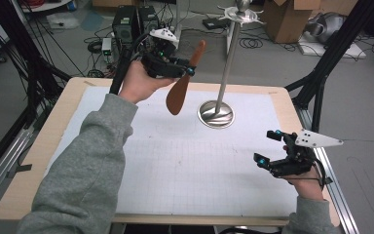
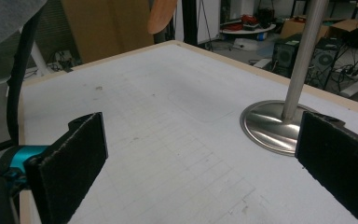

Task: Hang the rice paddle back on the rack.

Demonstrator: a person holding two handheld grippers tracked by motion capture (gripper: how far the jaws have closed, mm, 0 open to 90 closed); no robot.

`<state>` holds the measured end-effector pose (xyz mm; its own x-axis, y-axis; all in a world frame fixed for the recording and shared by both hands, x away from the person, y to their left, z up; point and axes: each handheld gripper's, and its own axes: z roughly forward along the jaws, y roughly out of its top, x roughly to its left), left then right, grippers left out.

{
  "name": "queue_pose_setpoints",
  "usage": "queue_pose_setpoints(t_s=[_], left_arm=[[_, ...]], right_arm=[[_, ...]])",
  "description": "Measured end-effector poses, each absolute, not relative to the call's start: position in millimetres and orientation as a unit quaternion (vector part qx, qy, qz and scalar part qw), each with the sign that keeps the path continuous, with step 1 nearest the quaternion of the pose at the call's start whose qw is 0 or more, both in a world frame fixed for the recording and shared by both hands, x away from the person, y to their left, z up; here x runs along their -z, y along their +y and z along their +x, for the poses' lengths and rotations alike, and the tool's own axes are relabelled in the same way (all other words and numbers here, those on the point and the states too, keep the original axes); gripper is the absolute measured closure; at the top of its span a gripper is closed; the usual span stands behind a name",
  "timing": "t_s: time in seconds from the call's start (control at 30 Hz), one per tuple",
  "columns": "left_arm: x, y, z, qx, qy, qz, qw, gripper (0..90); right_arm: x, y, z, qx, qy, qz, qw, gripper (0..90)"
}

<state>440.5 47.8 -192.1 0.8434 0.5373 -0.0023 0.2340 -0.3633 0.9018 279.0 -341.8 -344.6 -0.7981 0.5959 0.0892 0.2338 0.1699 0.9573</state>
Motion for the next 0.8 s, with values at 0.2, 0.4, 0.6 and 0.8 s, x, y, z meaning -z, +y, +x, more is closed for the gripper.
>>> queue_pose_setpoints(t_s=[0.2,0.4,0.6,0.8], left_arm=[[183,47,449,-0.150,0.237,0.812,0.512,65.1],[177,41,455,-0.164,0.232,0.814,0.508,65.1],[174,36,464,-0.164,0.234,0.812,0.508,65.1],[165,33,468,-0.165,0.232,0.808,0.515,65.1]], right_arm=[[344,-343,278,-0.584,0.747,0.275,0.158,1.1],[341,-344,276,-0.588,0.745,0.271,0.161,1.1],[341,-345,276,-0.590,0.742,0.273,0.162,1.1],[341,-346,277,-0.589,0.744,0.272,0.162,1.1]])
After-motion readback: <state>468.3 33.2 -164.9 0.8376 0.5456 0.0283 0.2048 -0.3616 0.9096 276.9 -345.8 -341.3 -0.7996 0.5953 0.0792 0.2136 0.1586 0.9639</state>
